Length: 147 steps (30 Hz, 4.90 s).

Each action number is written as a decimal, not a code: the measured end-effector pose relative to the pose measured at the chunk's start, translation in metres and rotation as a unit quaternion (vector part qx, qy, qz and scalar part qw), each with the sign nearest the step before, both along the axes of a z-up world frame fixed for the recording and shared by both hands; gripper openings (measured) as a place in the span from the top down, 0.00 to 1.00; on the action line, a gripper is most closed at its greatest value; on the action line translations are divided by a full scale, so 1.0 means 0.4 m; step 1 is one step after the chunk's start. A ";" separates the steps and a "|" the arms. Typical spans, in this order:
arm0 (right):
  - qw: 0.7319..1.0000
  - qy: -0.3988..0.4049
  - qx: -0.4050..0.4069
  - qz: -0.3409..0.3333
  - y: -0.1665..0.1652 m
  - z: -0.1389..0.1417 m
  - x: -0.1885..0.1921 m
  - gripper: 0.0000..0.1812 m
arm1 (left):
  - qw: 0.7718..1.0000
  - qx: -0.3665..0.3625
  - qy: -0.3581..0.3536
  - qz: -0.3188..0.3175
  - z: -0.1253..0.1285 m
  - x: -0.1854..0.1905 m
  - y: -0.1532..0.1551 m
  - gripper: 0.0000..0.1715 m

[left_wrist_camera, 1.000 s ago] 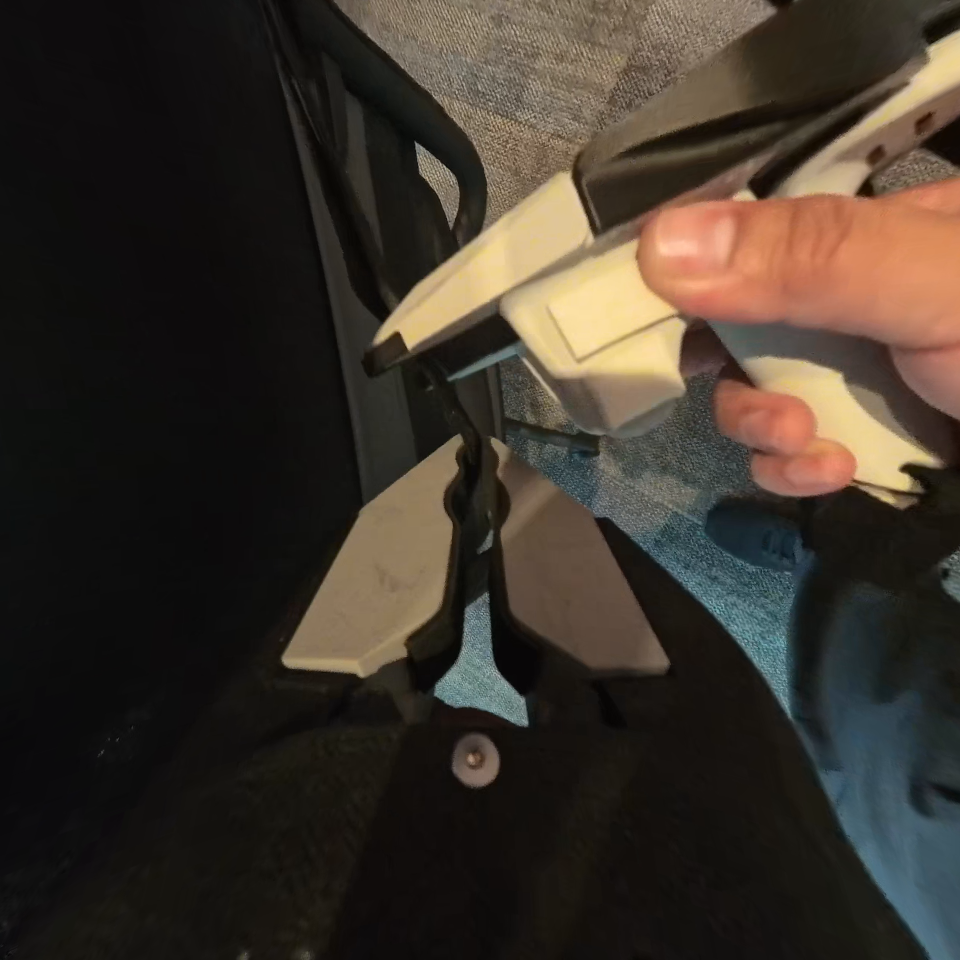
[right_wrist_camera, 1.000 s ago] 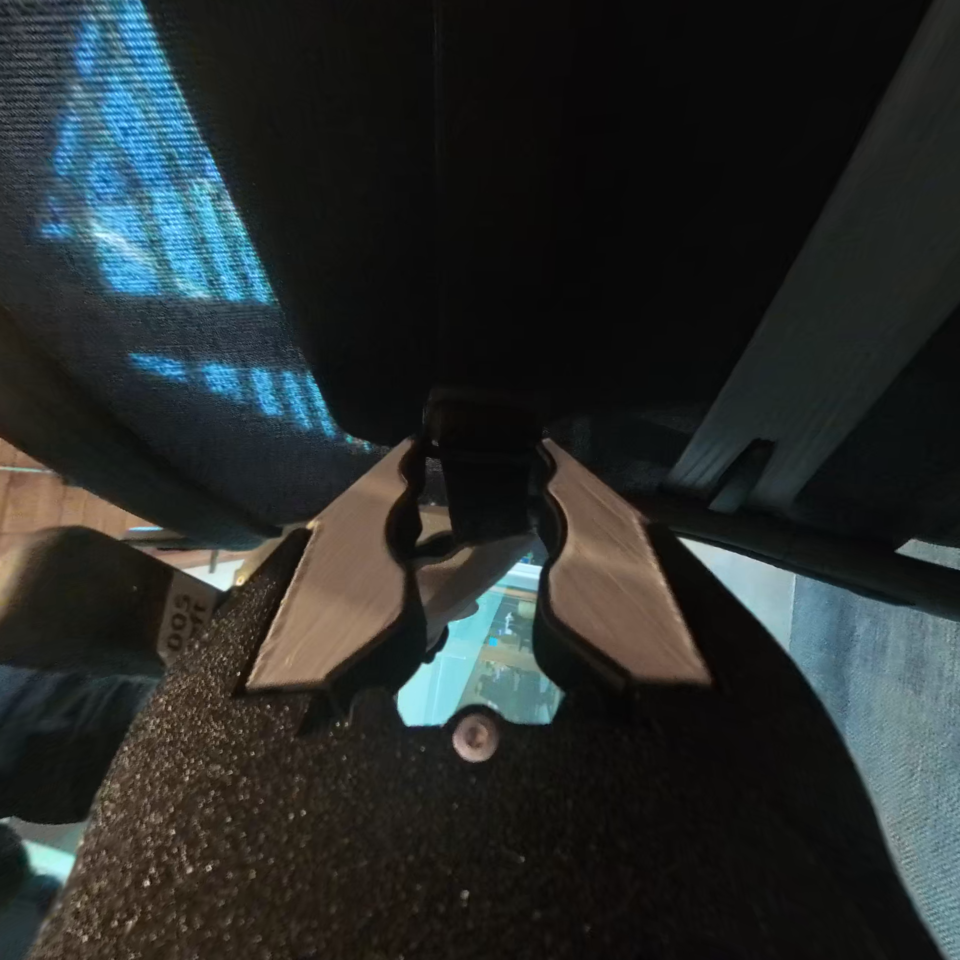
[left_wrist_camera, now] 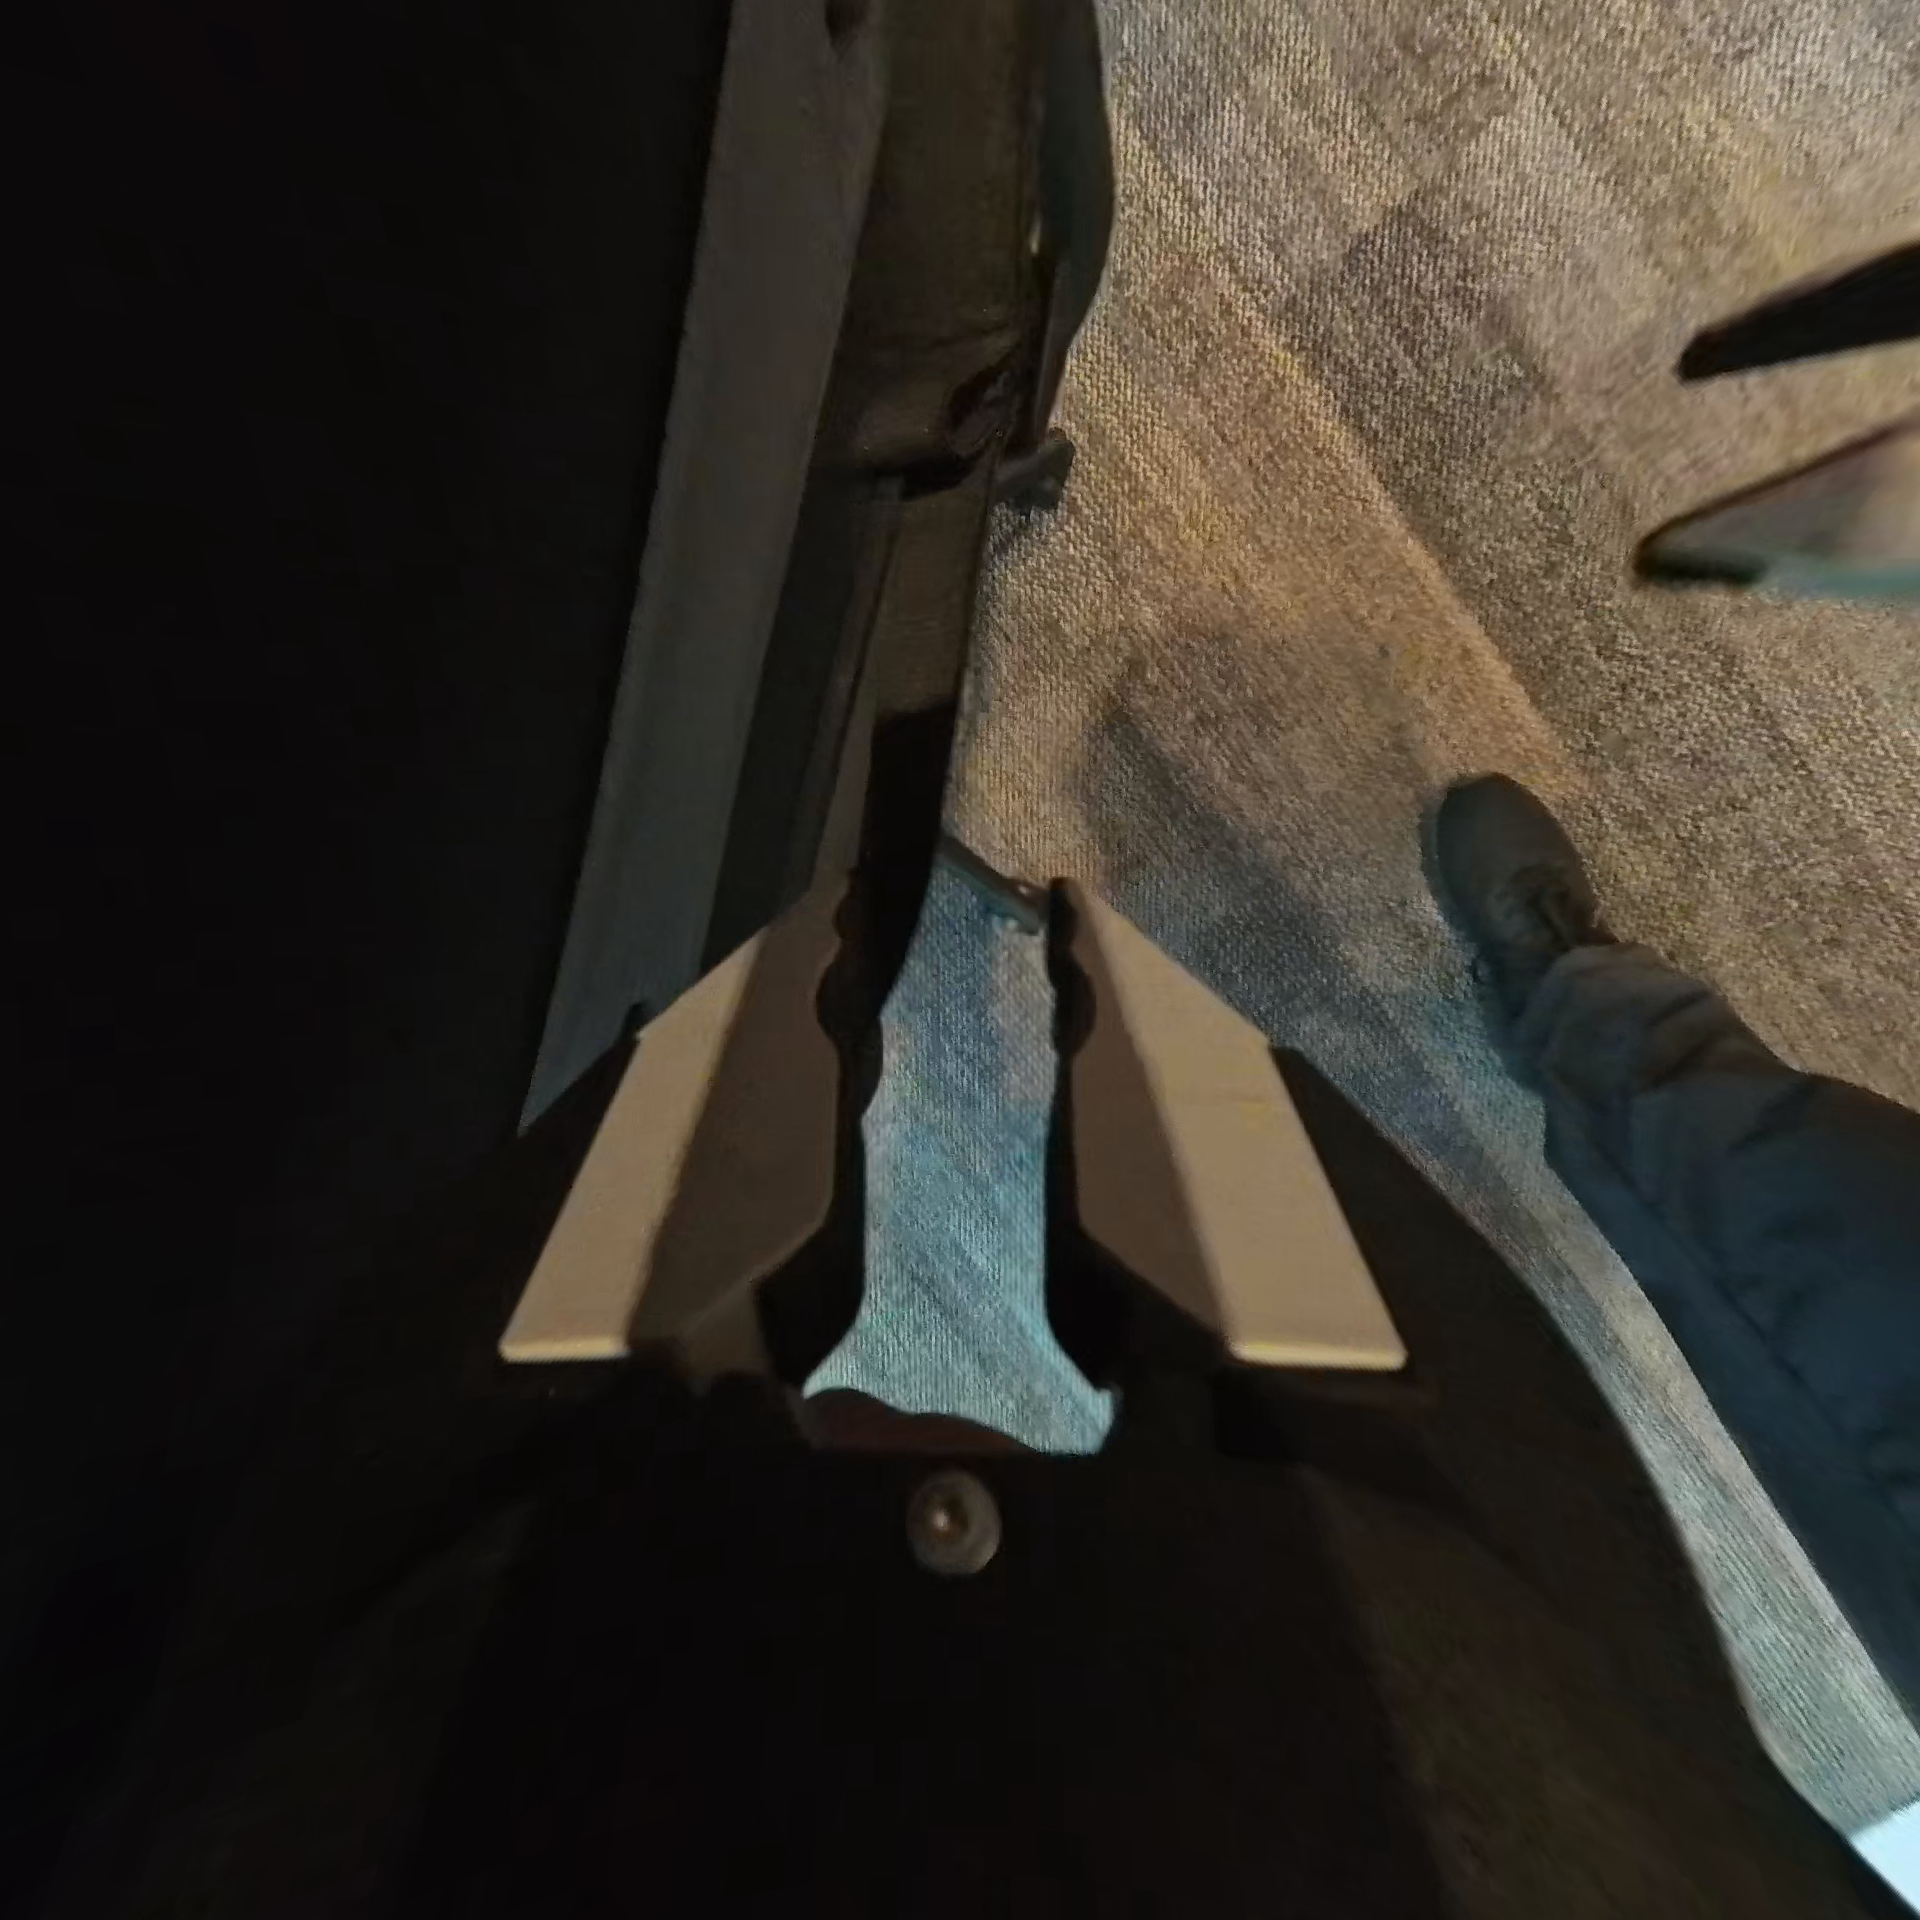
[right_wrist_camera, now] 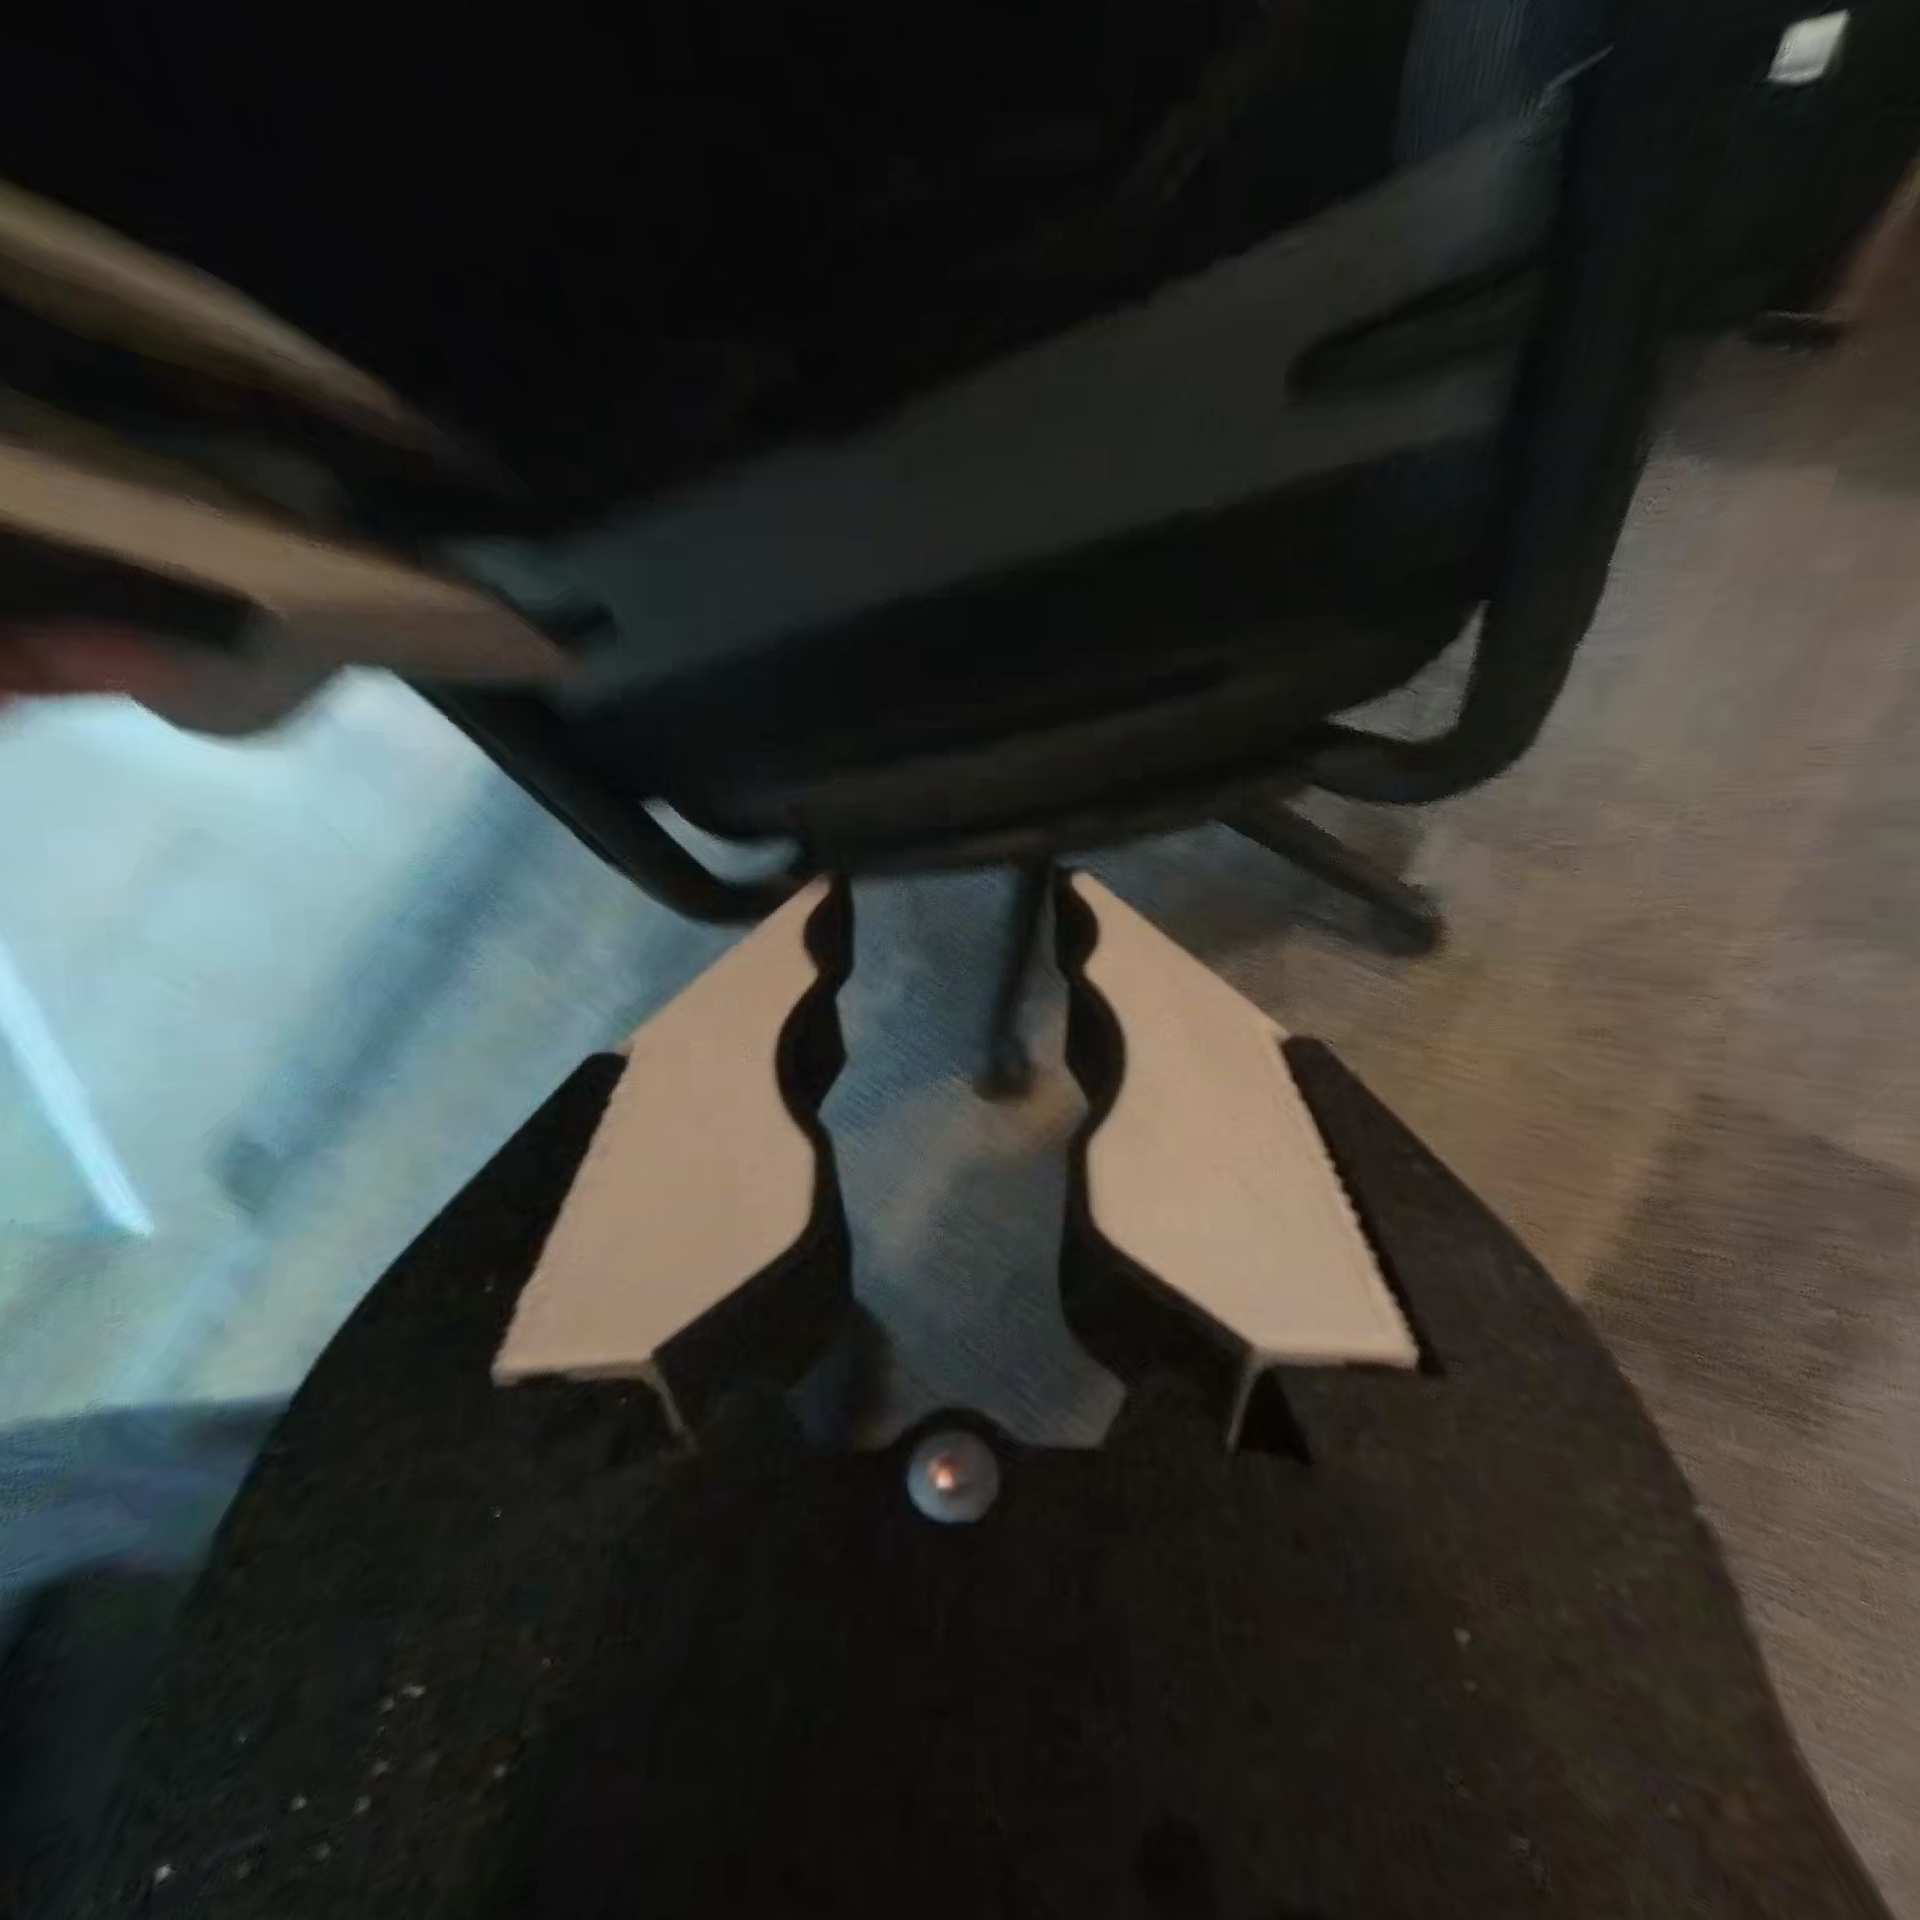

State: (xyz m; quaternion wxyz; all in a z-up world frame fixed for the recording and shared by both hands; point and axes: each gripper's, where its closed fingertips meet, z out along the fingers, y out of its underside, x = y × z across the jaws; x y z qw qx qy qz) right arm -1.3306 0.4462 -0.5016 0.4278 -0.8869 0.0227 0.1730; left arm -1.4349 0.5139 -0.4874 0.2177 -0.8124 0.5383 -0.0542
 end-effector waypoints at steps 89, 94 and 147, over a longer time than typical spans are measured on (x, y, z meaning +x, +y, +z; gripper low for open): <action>0.973 -0.215 0.049 0.062 0.244 0.065 0.101 0.56 | 0.899 0.178 -0.198 0.349 0.007 0.127 0.079 0.40; 0.987 -0.102 0.067 0.108 0.218 0.027 -0.030 0.56 | 0.918 0.224 -0.151 0.290 0.002 0.028 0.054 0.43; 0.355 0.929 0.047 -0.093 0.338 0.121 0.274 0.16 | 0.902 -0.045 0.092 0.420 -0.042 -0.424 -0.772 0.44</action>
